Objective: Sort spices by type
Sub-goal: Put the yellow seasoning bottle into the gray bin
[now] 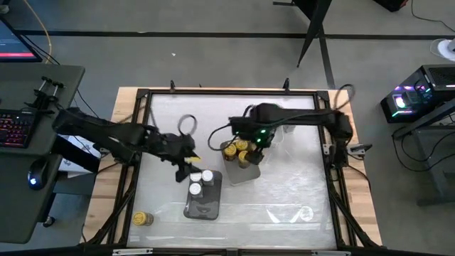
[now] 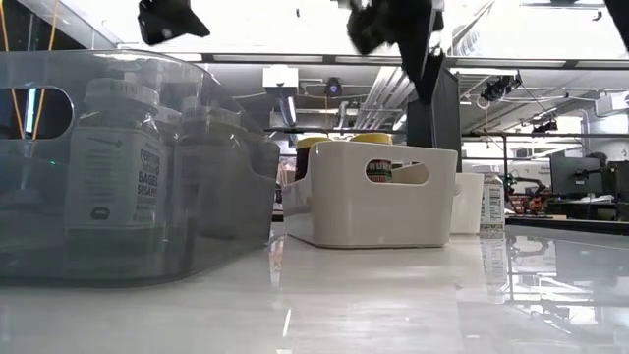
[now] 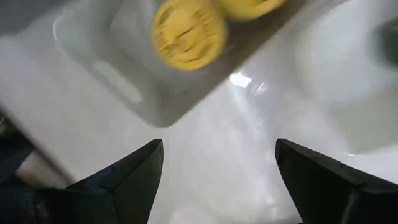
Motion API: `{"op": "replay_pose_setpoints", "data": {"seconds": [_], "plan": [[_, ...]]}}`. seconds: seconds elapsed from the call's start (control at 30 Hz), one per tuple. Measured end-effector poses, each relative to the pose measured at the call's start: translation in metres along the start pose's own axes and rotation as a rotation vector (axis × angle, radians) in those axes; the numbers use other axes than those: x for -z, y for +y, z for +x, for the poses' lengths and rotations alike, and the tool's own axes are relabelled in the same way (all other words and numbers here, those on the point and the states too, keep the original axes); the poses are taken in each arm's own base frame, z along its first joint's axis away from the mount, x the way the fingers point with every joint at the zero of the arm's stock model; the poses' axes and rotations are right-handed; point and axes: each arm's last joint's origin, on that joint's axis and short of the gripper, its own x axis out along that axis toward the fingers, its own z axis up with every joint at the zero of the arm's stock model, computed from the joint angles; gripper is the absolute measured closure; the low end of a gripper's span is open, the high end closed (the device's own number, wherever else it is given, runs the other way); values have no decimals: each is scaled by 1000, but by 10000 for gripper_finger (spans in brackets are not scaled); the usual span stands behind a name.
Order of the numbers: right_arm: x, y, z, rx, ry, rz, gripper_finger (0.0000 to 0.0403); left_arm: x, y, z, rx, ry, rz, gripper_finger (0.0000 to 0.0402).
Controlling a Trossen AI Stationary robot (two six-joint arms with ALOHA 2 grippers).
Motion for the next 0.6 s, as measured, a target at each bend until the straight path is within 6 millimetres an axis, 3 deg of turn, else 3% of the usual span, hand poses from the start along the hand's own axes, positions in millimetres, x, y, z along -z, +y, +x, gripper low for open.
{"op": "replay_pose_setpoints", "data": {"seconds": [0.13,0.3,0.43,0.6], "plan": [[25,-4,-35,99,-192,42,96,11,-15,-13,41,-6,-185,135],[47,-6,-61,143,-350,99,96,65,-55,-1,87,374,-307,135],[55,-7,-69,173,-402,98,96,105,-97,-2,150,579,-209,135],[56,-7,-70,189,-414,85,96,102,-127,-18,70,590,-124,135]]}}
